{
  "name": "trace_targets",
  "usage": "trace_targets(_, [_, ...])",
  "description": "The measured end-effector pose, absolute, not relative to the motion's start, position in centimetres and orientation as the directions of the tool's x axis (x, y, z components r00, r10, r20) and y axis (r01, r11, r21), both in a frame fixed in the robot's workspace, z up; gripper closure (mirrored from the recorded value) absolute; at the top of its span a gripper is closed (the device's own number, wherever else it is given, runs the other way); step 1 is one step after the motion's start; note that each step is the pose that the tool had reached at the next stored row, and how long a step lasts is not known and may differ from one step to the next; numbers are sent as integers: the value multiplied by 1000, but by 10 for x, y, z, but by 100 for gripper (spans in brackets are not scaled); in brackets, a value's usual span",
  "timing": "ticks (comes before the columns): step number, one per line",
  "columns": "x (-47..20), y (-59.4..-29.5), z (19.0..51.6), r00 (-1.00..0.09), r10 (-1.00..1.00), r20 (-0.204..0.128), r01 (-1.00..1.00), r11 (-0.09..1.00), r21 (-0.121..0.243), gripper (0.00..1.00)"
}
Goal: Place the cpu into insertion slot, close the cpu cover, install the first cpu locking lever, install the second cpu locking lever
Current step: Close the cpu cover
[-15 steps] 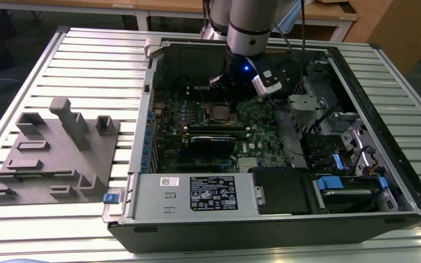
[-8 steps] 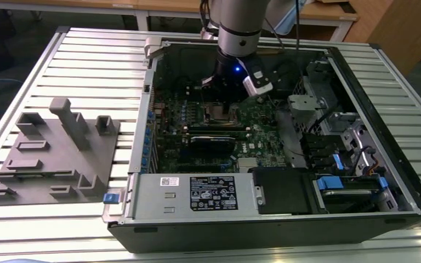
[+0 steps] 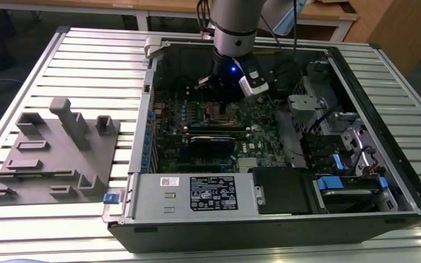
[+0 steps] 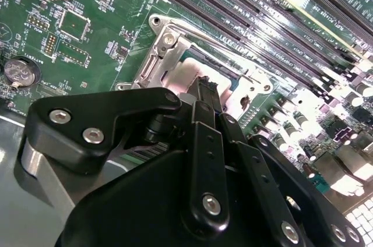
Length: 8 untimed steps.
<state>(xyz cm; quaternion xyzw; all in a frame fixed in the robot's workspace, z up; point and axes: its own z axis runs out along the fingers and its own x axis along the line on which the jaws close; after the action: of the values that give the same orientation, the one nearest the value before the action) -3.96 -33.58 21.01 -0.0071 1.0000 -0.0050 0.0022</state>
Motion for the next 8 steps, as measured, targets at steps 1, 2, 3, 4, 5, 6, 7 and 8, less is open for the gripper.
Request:
trace_targets(1, [-40, -336, 210, -1000, -14, -4, -14, 1000, -10, 89])
trace_targets(2, [-40, -336, 210, -1000, -14, -4, -14, 1000, -10, 89])
trace_targets(3, [-40, -336, 210, -1000, -14, -4, -14, 1000, -10, 89])
trace_targets(4, [-40, -336, 211, -1000, -14, -4, -14, 1000, -10, 89])
trace_targets(5, [-40, -336, 211, -1000, -14, -4, -14, 1000, -10, 89])
trace_targets(6, [-40, -336, 211, -1000, -14, -5, -14, 1000, -10, 89])
trace_targets(7, [-40, -336, 211, -1000, -14, -5, -14, 1000, -10, 89])
trace_targets(8, [-40, -336, 211, -1000, -14, -4, -14, 1000, -10, 89])
